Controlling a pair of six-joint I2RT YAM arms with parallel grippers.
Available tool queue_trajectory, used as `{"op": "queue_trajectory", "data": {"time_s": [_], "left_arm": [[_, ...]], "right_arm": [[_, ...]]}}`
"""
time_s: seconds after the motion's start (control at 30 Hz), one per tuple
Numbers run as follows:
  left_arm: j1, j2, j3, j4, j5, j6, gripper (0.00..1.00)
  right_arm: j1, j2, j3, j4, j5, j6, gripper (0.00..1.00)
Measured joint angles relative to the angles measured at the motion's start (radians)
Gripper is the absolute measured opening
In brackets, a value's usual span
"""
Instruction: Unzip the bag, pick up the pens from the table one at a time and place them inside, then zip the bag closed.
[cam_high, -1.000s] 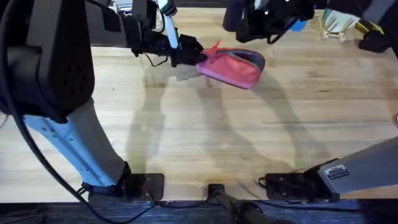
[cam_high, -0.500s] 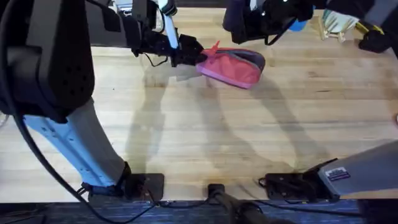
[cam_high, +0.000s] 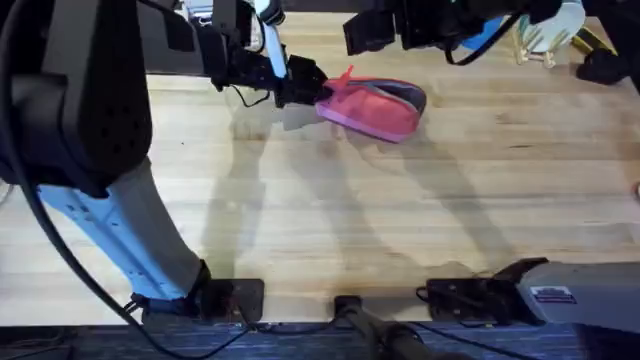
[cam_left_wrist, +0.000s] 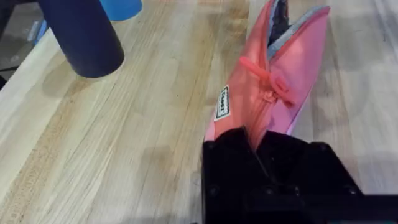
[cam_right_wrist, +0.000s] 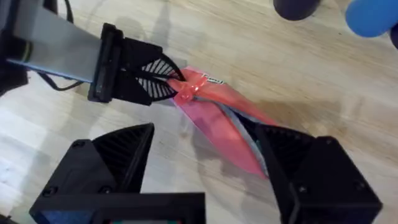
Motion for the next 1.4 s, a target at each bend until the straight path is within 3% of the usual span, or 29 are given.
{"op": "queue_trajectory", "data": {"time_s": [0.13,0.17,0.33,0.37,0.73,0.87,1.13,1.23,1.4], "left_arm": [[0.000,0.000,0.000,0.000,0.000,0.001,0.079],[0.000,0.000,0.000,0.001,-0.002,0.000,0.179],[0.008,0.000,0.000,0.002,0.000,-0.003,0.939],[0.008,0.000,0.000,0.001,0.000,-0.005,0.976],[0.029,0.000,0.000,0.002,0.015,-0.006,0.993],[0.088,0.000,0.000,0.002,0.089,-0.006,0.993],[0.262,0.000,0.000,0.013,0.225,-0.006,0.993],[0.293,0.000,0.000,0.016,0.253,-0.006,0.993],[0.303,0.000,0.000,0.016,0.285,-0.006,0.993]], "right_arm": [[0.002,-0.004,0.000,-0.013,0.000,0.000,0.997],[0.002,-0.004,0.000,-0.014,0.000,0.000,0.997],[0.002,-0.004,0.000,-0.014,0.000,0.000,0.997],[0.002,-0.004,0.000,-0.013,0.000,0.000,0.997],[0.017,-0.004,0.000,-0.013,0.000,0.000,0.997],[0.052,-0.005,0.000,-0.013,0.000,-0.001,0.997],[0.076,-0.004,0.000,-0.003,-0.002,0.028,0.997],[0.076,-0.004,0.000,0.016,-0.002,0.067,0.997],[0.076,0.003,0.000,0.033,-0.003,0.121,0.997]]}}
